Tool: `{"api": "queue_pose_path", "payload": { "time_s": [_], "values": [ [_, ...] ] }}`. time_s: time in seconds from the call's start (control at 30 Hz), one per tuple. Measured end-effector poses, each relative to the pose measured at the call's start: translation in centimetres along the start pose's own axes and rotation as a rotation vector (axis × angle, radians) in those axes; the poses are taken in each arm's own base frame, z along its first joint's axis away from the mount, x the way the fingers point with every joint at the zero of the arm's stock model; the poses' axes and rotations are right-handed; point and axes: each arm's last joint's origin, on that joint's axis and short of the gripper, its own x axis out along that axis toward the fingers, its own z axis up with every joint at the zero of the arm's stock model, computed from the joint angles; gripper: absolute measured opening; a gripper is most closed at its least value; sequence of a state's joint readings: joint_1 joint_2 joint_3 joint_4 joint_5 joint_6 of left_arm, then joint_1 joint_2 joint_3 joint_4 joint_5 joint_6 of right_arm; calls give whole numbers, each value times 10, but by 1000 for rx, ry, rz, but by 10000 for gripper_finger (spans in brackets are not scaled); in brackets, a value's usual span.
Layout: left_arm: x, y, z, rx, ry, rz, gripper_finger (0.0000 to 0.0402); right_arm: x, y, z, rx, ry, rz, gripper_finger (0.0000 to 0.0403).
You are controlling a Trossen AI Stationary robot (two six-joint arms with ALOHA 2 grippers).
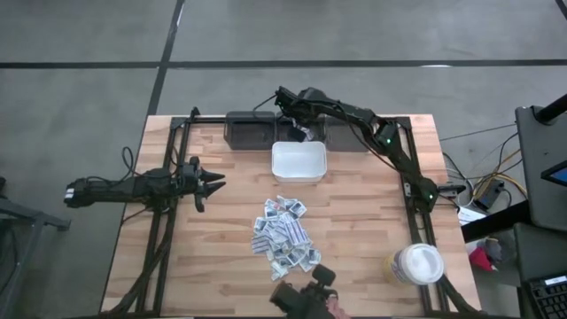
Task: Pick & Place First Aid Supplies
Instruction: Put the blue bandage into the middle black bin
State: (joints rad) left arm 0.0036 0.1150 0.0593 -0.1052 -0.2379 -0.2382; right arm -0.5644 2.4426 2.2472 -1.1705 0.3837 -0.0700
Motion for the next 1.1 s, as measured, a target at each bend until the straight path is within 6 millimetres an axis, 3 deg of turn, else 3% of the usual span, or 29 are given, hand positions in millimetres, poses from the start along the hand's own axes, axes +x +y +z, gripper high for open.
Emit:
{"api": "queue_pose_path", "payload": {
  "time_s": [0.43,0.77,0.97,1.1],
  "values": [
    [0,0,0,2,0,0,124,0,-3,1,-19,-2,-1,11],
    [0,0,0,1,0,0,124,-3,-4,-1,-39,3,-7,63],
    [0,0,0,2,0,0,124,-46,-10,-7,-4,9,3,76],
    [0,0,0,2,0,0,124,-76,-6,-16,-10,25,131,73]
  ]
}}
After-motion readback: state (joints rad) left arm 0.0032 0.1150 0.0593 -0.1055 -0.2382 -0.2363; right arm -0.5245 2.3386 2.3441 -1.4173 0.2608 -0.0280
